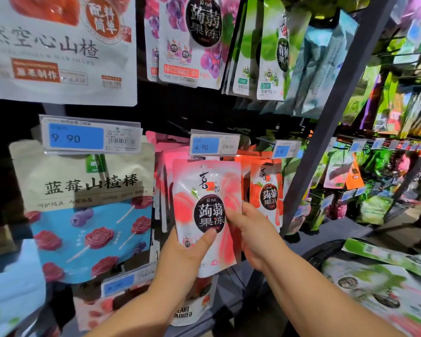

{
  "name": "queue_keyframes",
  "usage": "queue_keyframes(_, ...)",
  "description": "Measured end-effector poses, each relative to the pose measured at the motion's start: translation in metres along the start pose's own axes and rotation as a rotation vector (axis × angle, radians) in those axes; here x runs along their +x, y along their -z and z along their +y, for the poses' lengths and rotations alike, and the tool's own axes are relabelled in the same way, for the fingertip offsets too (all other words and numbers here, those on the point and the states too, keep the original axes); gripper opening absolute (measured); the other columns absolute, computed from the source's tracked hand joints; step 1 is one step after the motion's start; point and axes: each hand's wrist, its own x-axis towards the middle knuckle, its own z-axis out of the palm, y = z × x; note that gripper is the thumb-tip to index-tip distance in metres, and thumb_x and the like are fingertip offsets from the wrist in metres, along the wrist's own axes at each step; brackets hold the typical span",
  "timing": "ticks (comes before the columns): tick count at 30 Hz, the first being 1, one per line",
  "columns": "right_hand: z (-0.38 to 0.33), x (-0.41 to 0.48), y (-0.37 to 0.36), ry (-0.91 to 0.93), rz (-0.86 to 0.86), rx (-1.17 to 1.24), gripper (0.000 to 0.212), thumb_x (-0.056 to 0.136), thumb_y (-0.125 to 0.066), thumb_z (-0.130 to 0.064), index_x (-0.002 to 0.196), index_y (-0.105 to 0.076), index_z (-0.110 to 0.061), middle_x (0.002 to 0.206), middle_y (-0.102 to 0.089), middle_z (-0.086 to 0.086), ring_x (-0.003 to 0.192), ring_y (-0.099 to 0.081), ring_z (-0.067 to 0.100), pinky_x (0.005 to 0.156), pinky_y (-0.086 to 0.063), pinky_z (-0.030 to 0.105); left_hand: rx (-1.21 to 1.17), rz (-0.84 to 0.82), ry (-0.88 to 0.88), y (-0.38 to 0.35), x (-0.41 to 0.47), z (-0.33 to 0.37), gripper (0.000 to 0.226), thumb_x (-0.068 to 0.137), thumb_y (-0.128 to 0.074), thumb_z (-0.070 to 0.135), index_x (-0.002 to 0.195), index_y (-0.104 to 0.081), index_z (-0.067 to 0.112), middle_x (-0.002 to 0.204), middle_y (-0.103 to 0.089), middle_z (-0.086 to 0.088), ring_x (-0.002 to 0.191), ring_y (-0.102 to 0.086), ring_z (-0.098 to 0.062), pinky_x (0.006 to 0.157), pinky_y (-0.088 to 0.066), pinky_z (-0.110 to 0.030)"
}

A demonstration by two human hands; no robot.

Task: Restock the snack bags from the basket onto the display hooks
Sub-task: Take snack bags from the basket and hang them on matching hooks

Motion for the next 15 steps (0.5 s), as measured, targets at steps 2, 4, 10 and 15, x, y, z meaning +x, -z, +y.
queue_keyframes(2, -0.001, 0.003, -0.001, 0.002, 0.008, 0.042, 0.005, 0.097, -0.061, -0.014, 0.094, -0.064, -0.012, 0.082, -0.075, 0.007, 0.073, -0.071, 0.021, 0.067, -0.057, 0.036, 0.010, 0.005, -0.002, -0.002, 0.004, 0.002, 0.027, 0.085, -0.072, 0.030, 0.111, -0.064, 0.035, 0.099, -0.074, 0.018, 0.088, -0.068, 0.005, 0.066, -0.047, -0.005)
queue_keyframes(4, -0.002, 0.007, -0.002, -0.002, 0.025, 0.049, 0.005, 0.098, -0.060, -0.014, 0.095, -0.064, -0.014, 0.081, -0.075, 0.005, 0.071, -0.070, 0.018, 0.064, -0.054, 0.033, 0.002, 0.005, 0.000, -0.004, 0.007, 0.005, 0.023, 0.088, -0.069, 0.030, 0.110, -0.063, 0.033, 0.095, -0.074, 0.015, 0.081, -0.067, 0.008, 0.060, -0.045, -0.003)
queue_keyframes(10, -0.004, 0.018, -0.011, -0.005, 0.066, 0.036, 0.012, 0.098, -0.060, -0.014, 0.107, -0.067, -0.012, 0.096, -0.076, 0.011, 0.084, -0.073, 0.025, 0.077, -0.060, 0.043, 0.028, 0.046, 0.040, -0.004, 0.015, 0.006, 0.024, 0.089, -0.064, 0.044, 0.111, -0.057, 0.041, 0.105, -0.067, 0.021, 0.089, -0.065, 0.001, 0.073, -0.046, -0.017)
queue_keyframes(15, -0.001, 0.028, -0.018, -0.010, 0.099, 0.010, 0.006, 0.095, -0.062, -0.014, 0.098, -0.067, -0.016, 0.091, -0.076, 0.008, 0.085, -0.072, 0.027, 0.079, -0.059, 0.044, 0.028, 0.051, 0.051, -0.003, 0.020, 0.007, 0.041, 0.091, -0.058, 0.050, 0.128, -0.052, 0.035, 0.111, -0.064, 0.020, 0.087, -0.062, 0.007, 0.075, -0.044, -0.018)
